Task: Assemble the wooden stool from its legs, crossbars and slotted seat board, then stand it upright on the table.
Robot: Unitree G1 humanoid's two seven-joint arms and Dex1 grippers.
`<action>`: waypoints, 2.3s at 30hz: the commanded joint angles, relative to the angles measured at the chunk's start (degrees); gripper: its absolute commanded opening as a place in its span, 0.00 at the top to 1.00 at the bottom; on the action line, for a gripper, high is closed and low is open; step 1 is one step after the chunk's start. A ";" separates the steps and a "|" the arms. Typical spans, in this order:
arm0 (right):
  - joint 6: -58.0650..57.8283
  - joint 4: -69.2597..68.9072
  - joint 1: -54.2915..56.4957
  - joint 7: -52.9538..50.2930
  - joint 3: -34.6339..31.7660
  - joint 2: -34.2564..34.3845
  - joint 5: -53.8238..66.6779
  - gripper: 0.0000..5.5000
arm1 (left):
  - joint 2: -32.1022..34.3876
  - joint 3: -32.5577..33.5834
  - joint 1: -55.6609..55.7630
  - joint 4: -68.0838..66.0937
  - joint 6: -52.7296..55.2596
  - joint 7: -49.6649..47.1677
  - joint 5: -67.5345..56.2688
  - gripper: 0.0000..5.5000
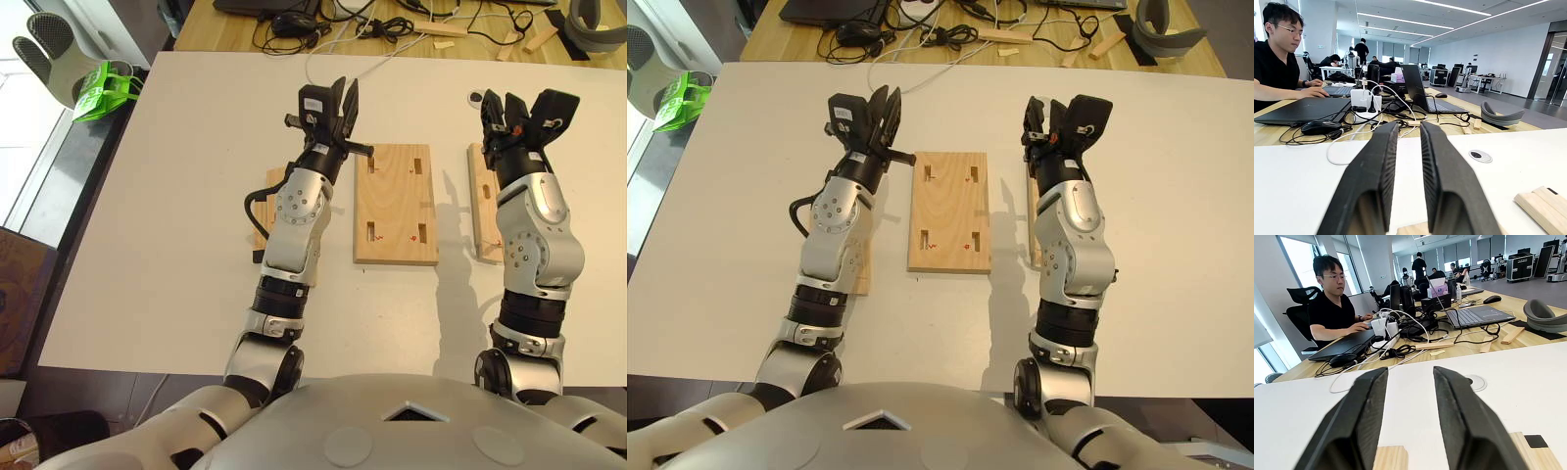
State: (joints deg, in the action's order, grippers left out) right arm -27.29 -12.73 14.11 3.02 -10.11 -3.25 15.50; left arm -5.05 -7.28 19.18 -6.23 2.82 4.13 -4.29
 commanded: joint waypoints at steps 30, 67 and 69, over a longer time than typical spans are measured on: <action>-0.54 3.11 4.15 -1.88 -1.10 1.22 3.09 0.69 | -2.05 3.49 1.72 -4.40 1.58 0.42 -5.78 0.85; 3.03 -3.76 -5.70 -6.25 -0.91 8.64 4.57 0.68 | 48.21 4.15 -9.19 32.49 60.58 23.35 -2.14 0.41; 4.91 -2.62 -5.96 -6.34 -0.09 9.77 4.22 0.68 | 49.76 3.65 -10.37 31.48 60.36 24.69 -2.37 0.35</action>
State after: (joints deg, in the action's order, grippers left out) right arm -23.87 -16.01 8.86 -3.02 -11.07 4.37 19.89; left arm 42.80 -2.91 9.92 26.27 63.46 27.61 -6.42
